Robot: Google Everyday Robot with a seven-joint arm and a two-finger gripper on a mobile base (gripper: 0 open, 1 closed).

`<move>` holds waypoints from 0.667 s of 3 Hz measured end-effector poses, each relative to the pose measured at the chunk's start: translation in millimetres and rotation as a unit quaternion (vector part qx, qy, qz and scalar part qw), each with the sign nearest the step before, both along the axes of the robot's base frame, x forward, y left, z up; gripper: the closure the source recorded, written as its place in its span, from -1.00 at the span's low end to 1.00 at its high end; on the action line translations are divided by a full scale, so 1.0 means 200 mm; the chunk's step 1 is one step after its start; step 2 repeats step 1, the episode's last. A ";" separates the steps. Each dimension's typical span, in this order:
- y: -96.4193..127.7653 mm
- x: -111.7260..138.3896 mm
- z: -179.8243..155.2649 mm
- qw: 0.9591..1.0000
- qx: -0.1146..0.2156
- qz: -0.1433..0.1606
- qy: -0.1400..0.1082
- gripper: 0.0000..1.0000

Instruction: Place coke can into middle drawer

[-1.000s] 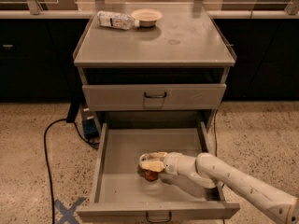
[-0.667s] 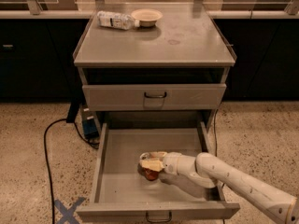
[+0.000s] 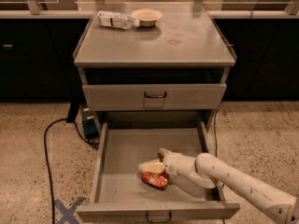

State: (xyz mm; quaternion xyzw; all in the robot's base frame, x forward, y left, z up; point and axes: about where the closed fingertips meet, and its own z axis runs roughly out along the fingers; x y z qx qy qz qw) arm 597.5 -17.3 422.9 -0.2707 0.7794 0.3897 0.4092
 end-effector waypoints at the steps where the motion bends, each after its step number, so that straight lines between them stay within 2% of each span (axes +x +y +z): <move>1: 0.00 0.00 0.00 1.000 0.000 0.000 0.000 -1.00; 2: 0.00 0.00 0.00 1.000 0.000 0.000 0.000 -1.00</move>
Offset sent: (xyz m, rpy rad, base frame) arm 0.0000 0.0000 0.0000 0.0000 0.0000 0.0000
